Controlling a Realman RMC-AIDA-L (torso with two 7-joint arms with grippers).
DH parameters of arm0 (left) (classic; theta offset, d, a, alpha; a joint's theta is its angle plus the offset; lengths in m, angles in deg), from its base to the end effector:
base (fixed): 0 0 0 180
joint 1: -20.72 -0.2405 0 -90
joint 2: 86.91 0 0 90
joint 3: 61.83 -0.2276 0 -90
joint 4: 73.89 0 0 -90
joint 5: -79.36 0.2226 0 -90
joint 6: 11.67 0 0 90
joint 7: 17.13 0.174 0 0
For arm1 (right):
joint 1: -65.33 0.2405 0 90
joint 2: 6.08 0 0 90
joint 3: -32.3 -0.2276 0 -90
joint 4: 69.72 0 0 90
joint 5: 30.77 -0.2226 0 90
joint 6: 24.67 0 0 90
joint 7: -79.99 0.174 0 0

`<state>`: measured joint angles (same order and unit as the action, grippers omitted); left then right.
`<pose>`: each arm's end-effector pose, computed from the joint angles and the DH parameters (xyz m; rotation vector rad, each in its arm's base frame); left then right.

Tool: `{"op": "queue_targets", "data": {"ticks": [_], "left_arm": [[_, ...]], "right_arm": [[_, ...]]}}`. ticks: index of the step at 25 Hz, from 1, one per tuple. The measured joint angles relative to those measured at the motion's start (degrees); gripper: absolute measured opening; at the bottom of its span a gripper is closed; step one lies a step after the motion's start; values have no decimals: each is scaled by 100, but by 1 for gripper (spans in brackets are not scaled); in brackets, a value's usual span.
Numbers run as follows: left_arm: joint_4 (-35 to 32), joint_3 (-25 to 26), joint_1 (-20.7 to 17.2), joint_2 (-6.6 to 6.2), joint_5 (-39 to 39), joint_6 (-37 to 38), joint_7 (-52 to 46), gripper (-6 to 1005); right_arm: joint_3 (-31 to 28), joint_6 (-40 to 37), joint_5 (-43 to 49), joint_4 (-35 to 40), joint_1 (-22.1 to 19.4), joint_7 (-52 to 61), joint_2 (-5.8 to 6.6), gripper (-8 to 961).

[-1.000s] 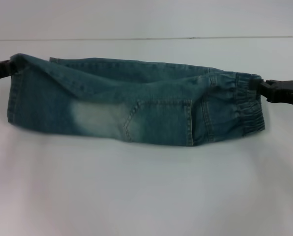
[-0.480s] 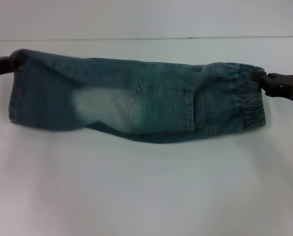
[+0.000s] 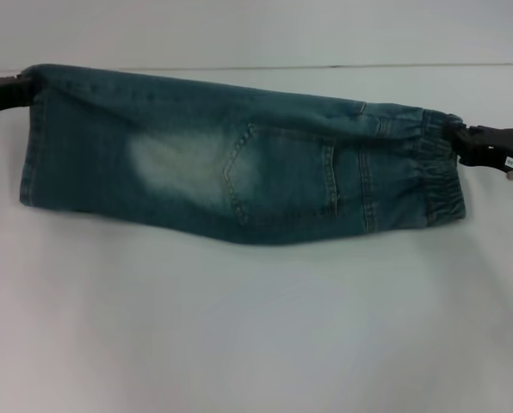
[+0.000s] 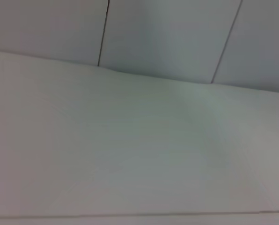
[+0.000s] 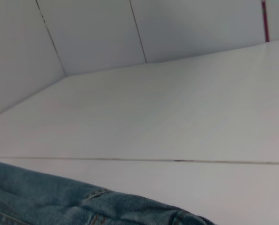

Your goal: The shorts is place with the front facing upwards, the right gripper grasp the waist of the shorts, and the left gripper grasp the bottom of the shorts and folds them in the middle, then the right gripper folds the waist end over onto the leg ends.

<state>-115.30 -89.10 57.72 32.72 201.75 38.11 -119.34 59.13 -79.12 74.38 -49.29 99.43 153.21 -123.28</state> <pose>-0.2974 0.4455 0.0658 -1.9055 -1.0552 -0.4884 0.3155 0.4036 -0.0008 -2.0525 0.9752 0.5804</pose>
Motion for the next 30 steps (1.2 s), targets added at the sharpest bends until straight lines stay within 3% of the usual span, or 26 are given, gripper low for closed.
{"op": "queue_targets", "data": {"ticks": [7, 12, 16, 19, 24, 26, 27, 30], "left_arm": [[81, -144, 147, 99, -2, -566, 183, 186], [330, -437, 202, 53, 37, -1026, -47, 191], [282, -520, 164, 204, 7, -1487, -75, 194], [228, -506, 134, 249, -24, -1510, 12, 197], [98, -506, -40, 261, -428, -1380, 230, 359], [-21, -490, -198, 261, -805, -1095, 431, 416], [-81, -480, -305, 258, -1080, -805, 603, 440], [-149, -424, -604, 208, -1789, 206, 1059, 513]], "right_arm": [[-13, 433, -46, -115, 213, -199, -51, 108], [18, 550, -181, -122, 274, -75, -53, 118], [7, 736, -188, -128, 304, -18, -66, 125], [-7, 796, -226, -130, 317, -32, -71, 131], [-15, 795, -244, -103, 311, -25, -59, 357], [-16, 724, -245, -80, 288, 33, -32, 497], [-8, 619, -244, -71, 265, 122, 0, 567], [47, 209, -160, -25, 196, 549, 189, 633]]}}
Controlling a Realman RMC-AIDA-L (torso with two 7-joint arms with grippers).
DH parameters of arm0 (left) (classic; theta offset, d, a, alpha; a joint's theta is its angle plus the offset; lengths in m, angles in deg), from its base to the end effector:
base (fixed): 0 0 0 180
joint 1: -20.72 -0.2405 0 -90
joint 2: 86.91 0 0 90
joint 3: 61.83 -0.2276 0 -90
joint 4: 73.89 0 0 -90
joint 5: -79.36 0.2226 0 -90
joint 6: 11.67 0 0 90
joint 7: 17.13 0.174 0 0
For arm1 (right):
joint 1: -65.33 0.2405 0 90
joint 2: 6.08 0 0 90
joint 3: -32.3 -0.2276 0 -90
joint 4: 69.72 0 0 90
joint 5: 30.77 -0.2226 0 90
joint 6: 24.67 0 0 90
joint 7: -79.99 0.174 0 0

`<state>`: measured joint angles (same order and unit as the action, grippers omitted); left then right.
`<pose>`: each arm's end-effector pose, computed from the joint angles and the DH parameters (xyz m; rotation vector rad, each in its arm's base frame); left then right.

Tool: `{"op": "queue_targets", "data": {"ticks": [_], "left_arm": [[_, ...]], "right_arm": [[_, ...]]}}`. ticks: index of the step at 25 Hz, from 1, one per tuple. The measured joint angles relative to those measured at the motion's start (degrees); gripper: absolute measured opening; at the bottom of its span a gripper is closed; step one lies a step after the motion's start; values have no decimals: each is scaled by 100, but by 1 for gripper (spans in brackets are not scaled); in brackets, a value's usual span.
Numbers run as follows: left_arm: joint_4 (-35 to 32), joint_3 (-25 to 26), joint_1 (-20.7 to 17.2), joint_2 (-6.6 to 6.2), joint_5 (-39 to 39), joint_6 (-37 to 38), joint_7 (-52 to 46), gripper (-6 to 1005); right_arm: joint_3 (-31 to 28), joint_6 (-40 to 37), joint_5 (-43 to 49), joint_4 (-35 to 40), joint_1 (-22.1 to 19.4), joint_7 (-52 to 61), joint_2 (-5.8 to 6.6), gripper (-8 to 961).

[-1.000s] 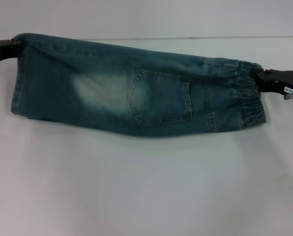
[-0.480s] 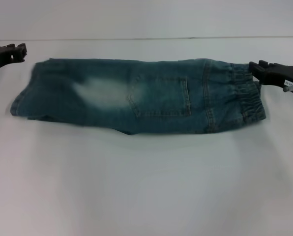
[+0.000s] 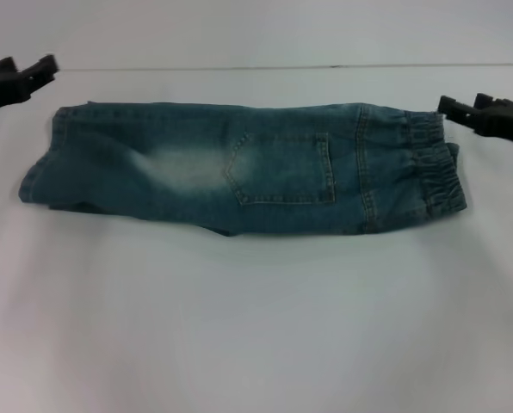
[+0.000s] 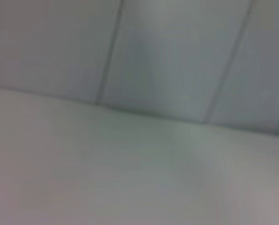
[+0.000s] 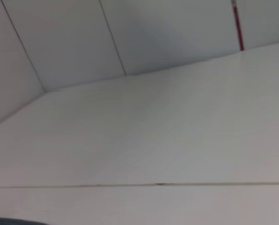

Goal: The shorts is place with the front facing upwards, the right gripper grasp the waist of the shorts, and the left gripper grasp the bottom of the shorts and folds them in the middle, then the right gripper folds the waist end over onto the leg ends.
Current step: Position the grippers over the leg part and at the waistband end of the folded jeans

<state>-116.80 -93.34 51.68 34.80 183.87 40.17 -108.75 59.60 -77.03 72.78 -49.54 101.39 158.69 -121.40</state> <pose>-0.2932 0.4293 0.0674 -1.8635 -0.9715 -0.6687 0.3118 0.4215 0.0176 -1.9833 1.0357 0.6201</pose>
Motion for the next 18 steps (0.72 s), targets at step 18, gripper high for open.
{"op": "queue_targets", "data": {"ticks": [18], "left_arm": [[-14, 338, -319, -245, 1166, 4538, 523, 906]], "right_arm": [[761, -3792, 2668, 2327, 312, 4781, 1099, 955]]}}
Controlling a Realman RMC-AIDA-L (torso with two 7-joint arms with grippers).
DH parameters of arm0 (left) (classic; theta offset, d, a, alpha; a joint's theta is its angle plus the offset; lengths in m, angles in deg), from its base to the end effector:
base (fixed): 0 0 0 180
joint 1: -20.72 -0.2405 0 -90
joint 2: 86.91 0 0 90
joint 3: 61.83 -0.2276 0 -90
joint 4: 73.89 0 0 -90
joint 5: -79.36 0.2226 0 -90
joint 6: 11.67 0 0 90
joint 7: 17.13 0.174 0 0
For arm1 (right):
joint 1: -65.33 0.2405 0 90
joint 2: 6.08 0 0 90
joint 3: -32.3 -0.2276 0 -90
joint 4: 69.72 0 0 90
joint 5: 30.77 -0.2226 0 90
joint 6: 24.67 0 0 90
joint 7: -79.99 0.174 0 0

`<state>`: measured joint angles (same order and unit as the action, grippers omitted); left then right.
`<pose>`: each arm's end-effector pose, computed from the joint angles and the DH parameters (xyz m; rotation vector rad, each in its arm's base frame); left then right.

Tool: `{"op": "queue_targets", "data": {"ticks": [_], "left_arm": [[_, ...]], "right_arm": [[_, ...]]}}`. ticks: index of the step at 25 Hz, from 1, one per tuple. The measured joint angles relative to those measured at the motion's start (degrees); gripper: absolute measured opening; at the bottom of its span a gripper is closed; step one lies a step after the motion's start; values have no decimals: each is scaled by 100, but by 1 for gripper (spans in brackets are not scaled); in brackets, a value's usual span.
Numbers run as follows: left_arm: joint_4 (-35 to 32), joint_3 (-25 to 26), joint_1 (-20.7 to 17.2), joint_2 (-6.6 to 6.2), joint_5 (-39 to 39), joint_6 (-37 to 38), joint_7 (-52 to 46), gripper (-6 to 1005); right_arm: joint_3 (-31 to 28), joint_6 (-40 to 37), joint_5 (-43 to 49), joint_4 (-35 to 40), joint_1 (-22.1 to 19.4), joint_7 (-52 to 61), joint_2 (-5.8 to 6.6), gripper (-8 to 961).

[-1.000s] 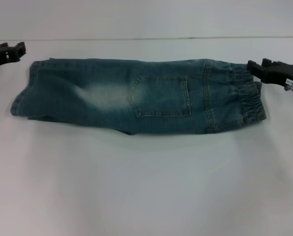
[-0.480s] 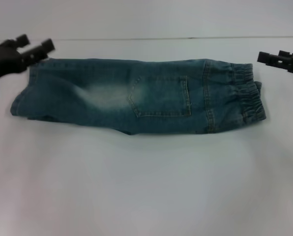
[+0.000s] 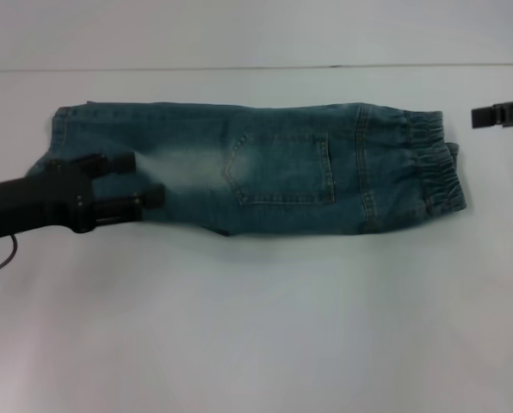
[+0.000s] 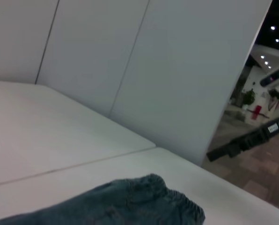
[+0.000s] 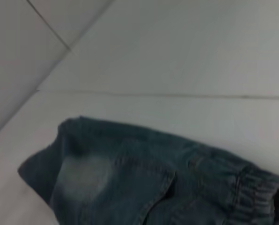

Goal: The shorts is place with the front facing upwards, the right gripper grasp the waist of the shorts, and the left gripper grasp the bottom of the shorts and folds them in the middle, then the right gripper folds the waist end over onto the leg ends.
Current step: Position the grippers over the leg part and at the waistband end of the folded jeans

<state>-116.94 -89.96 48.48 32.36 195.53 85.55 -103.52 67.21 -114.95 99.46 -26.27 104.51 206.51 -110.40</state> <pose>-0.2470 0.3278 0.0310 -2.5940 -0.7830 -0.8513 0.2520 0.3983 0.1080 -2.4036 1.3811 0.3671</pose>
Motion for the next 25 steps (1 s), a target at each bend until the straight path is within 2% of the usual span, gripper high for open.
{"op": "queue_targets", "data": {"ticks": [5, 11, 15, 18, 25], "left_arm": [[-16, -204, 19, 14, 144, 180, 6, 904], [7, -305, 72, 21, 365, 200, -18, 903], [9, -318, 73, 23, 375, 227, -30, 903], [11, -344, 72, 37, 379, 243, -58, 903], [19, -423, 102, 81, 389, 203, -88, 904]], "right_arm": [[138, 200, 958, 5, 393, 580, -162, 953], [686, 1141, 1179, -277, 423, 719, -447, 951], [903, 1487, 1186, -495, 437, 675, -493, 950], [1056, 1766, 1188, -566, 437, 624, -573, 949], [1171, 2243, 1193, -841, 481, 481, -698, 947]]}}
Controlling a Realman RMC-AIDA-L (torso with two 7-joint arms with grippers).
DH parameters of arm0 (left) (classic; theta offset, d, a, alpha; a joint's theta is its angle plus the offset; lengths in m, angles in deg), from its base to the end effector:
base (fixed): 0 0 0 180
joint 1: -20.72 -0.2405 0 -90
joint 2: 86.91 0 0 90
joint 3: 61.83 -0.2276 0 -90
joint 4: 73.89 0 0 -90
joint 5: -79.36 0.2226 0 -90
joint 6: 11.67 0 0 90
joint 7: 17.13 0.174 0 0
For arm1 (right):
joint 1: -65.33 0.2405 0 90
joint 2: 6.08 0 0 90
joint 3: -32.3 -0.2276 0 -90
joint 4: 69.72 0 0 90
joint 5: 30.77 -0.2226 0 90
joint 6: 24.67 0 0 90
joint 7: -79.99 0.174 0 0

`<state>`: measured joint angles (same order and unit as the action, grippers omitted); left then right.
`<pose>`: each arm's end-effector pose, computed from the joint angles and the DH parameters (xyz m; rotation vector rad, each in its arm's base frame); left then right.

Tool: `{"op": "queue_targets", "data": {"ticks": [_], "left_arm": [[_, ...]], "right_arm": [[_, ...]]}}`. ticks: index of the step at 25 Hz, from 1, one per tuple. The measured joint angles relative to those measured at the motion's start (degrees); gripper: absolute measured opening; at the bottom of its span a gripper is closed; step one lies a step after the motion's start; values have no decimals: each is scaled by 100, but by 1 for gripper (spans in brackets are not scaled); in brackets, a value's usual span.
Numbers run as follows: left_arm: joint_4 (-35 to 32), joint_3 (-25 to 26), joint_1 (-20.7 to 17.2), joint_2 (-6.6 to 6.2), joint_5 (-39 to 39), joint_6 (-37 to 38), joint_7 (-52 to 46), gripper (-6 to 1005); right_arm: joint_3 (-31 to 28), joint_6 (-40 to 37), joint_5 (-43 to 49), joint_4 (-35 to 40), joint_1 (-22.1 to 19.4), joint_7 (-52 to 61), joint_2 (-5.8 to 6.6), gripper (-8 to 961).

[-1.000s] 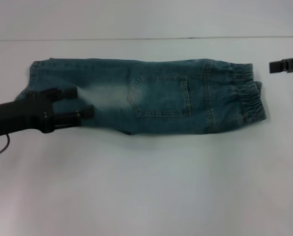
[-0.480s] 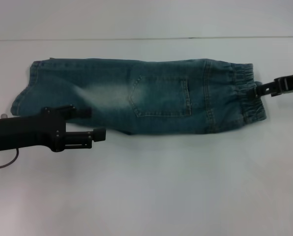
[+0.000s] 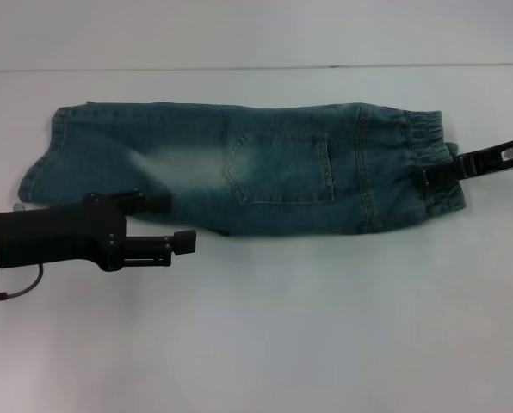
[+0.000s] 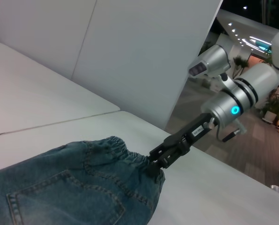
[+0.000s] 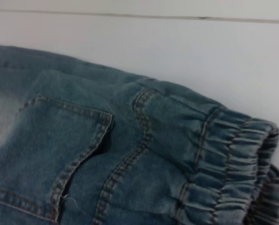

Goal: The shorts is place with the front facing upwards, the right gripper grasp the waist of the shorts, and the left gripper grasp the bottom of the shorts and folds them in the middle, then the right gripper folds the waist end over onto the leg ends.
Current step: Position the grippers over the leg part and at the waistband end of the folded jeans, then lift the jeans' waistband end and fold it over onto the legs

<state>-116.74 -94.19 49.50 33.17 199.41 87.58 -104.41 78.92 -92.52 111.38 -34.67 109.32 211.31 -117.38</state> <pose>-0.2377 0.3161 0.0074 -2.7560 -0.7949 -0.7770 0.2738 0.4207 0.0179 -2.2972 1.3749 -0.0061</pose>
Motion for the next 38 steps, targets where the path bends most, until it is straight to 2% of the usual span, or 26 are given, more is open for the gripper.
{"op": "queue_targets", "data": {"ticks": [6, 11, 16, 25, 27, 30, 33, 34, 35, 38], "left_arm": [[6, -7, 29, 25, 1, -20, -1, 903], [6, -8, 29, 41, 1, -87, -7, 904], [10, -7, 9, 59, 1, -143, -8, 893], [18, -3, 39, 78, -65, -134, 73, 874], [55, 54, 44, 119, -225, -276, 134, 870], [167, 97, 59, 257, -679, -705, 336, 768], [360, 82, 166, 383, -1012, -1218, 654, 667], [736, 70, 322, 420, -1327, -1662, 1177, 621], [736, 70, 322, 420, -1327, -1662, 1177, 575], [1610, 89, 649, 427, -1966, -2501, 2417, 437]], "right_arm": [[-17, 107, -47, -119, 36, -230, -74, 941], [-45, 70, -80, -118, 27, -294, -82, 777], [-56, 0, -97, -69, -17, -337, -84, 536], [-58, -81, -113, -46, -34, -453, -85, 257], [-73, -124, -116, -43, -33, -496, -84, 198], [-167, -258, -118, -22, -33, -564, -64, 110], [-323, -500, -119, 45, -46, -622, -36, 107], [-410, -756, -121, 186, -76, -640, -24, 106], [-410, -756, -121, 186, -76, -640, -24, 106], [-523, -1336, -128, 597, -151, -610, -23, 107]]}}
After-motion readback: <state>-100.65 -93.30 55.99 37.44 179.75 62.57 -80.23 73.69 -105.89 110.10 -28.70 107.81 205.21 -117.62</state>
